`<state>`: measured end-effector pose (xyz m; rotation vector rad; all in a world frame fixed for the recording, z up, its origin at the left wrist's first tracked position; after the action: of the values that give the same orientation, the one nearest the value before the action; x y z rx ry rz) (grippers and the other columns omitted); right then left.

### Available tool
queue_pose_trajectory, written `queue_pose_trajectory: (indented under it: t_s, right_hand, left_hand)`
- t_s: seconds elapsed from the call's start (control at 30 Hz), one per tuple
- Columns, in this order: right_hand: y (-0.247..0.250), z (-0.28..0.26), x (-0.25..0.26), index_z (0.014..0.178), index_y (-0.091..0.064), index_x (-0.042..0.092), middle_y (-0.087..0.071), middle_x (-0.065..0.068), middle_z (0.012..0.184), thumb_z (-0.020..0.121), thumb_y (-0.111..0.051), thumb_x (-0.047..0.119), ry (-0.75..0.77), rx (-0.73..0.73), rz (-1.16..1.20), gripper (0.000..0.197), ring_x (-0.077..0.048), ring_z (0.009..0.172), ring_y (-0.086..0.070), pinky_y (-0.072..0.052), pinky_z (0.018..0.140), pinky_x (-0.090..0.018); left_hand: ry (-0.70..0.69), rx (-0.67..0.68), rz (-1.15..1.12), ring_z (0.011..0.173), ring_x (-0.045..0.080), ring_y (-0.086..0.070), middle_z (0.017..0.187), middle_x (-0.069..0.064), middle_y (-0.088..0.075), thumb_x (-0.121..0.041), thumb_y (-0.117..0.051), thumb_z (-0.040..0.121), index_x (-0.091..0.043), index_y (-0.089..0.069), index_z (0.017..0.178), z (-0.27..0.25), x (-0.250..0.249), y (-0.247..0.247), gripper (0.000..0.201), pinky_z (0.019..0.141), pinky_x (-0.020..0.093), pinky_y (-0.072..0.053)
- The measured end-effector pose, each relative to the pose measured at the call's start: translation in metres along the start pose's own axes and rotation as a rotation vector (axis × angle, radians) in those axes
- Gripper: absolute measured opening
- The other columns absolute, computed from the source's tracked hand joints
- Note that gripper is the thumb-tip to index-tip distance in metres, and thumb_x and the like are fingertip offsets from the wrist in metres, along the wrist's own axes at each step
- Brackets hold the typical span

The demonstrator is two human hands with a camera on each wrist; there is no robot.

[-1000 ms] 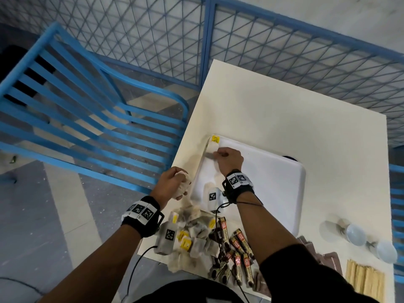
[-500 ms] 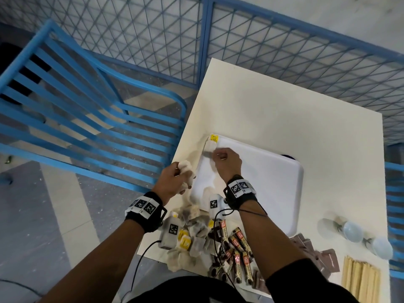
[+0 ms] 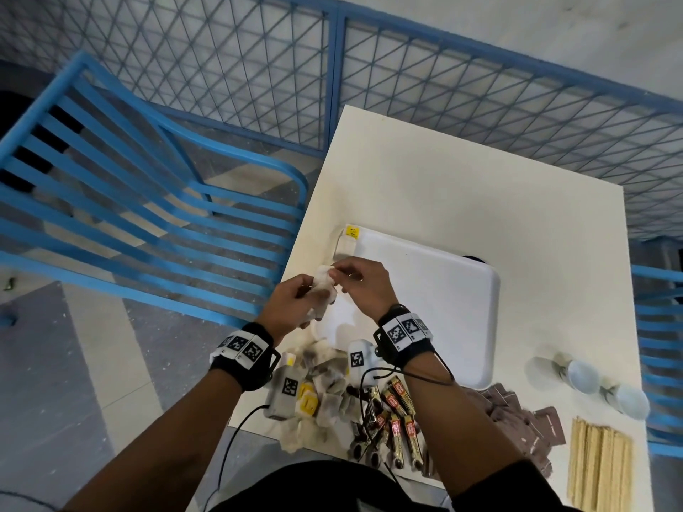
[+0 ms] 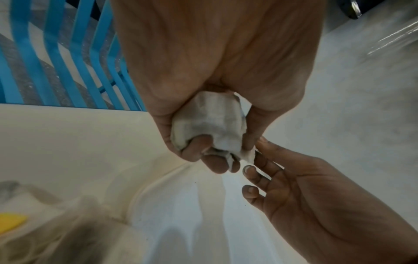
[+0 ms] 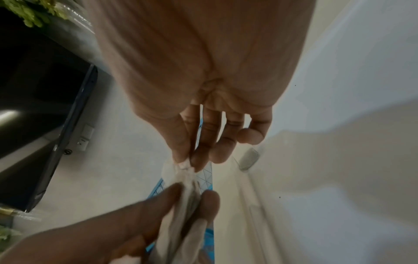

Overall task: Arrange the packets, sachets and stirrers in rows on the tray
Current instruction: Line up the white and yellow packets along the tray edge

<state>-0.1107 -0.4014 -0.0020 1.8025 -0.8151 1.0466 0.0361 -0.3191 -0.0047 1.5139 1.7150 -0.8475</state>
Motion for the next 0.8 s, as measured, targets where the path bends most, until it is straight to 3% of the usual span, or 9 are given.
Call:
queue_pose_trajectory:
  t_s: [0.17, 0.33, 0.47, 0.57, 0.67, 0.8]
  right_hand:
    - [0.001, -0.006, 0.001, 0.095, -0.074, 0.025, -0.073, 0.002, 0.084, 0.087, -0.075, 0.023, -0.022, -0.020, 0.031, 0.008, -0.007, 0.066, -0.063, -0.054, 0.073, -0.027]
    - [0.002, -0.012, 0.009, 0.090, -0.073, 0.024, -0.073, 0.006, 0.085, 0.087, -0.075, 0.023, 0.018, -0.045, -0.033, 0.003, -0.009, 0.073, -0.064, -0.056, 0.077, -0.029]
    - [0.002, -0.010, 0.008, 0.087, -0.071, 0.027, -0.075, 0.006, 0.093, 0.087, -0.074, 0.020, 0.003, -0.096, -0.006, 0.007, -0.011, 0.076, -0.065, -0.058, 0.080, -0.034]
    - [-0.001, -0.011, 0.007, 0.095, -0.072, 0.023, -0.074, 0.006, 0.095, 0.089, -0.072, 0.023, -0.008, -0.095, 0.026, 0.005, -0.011, 0.074, -0.065, -0.057, 0.080, -0.034]
    - [-0.003, -0.012, 0.002, 0.106, -0.070, 0.021, -0.072, 0.008, 0.092, 0.088, -0.074, 0.030, -0.081, -0.074, 0.027, 0.020, -0.009, 0.081, -0.067, -0.056, 0.081, -0.028]
    - [-0.010, -0.015, -0.010, 0.090, -0.067, 0.025, -0.073, 0.006, 0.085, 0.085, -0.075, 0.031, -0.156, -0.028, -0.013, 0.011, -0.014, 0.081, -0.070, -0.059, 0.081, -0.035]
  left_hand:
    - [-0.028, -0.014, -0.004, 0.061, 0.020, -0.052, 0.074, 0.012, -0.065, -0.038, -0.070, 0.089, -0.007, -0.071, 0.095, -0.006, 0.000, 0.001, 0.031, 0.052, 0.027, -0.036]
    - [-0.033, -0.012, 0.034, 0.062, 0.022, -0.048, 0.066, 0.010, -0.060, -0.030, -0.069, 0.089, -0.008, -0.072, 0.090, -0.010, 0.002, -0.001, 0.021, 0.051, 0.027, -0.036]
    - [-0.025, -0.029, 0.036, 0.062, 0.023, -0.050, 0.065, 0.011, -0.061, -0.033, -0.068, 0.089, -0.008, -0.073, 0.091, -0.012, 0.003, -0.001, 0.025, 0.053, 0.029, -0.036]
    - [-0.031, -0.041, 0.038, 0.061, 0.024, -0.051, 0.065, 0.013, -0.062, -0.024, -0.067, 0.096, -0.005, -0.072, 0.093, -0.010, 0.002, -0.001, 0.020, 0.051, 0.028, -0.036]
    - [-0.033, -0.057, 0.013, 0.059, 0.022, -0.050, 0.066, 0.015, -0.062, -0.018, -0.065, 0.098, -0.002, -0.070, 0.095, -0.008, 0.002, -0.001, 0.017, 0.051, 0.028, -0.036]
    - [-0.028, -0.077, 0.004, 0.060, 0.024, -0.052, 0.068, 0.019, -0.063, -0.015, -0.064, 0.099, -0.003, -0.071, 0.095, -0.007, 0.005, 0.001, 0.014, 0.050, 0.028, -0.038]
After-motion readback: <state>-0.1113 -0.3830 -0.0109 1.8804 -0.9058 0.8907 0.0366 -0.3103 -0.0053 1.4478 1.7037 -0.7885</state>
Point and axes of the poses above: each hand's wrist, its own z-axis towards the middle knuckle, its own y-axis out of the back of the hand, x = y × z, the point moved 4 cm from there along z, towards the middle knuckle
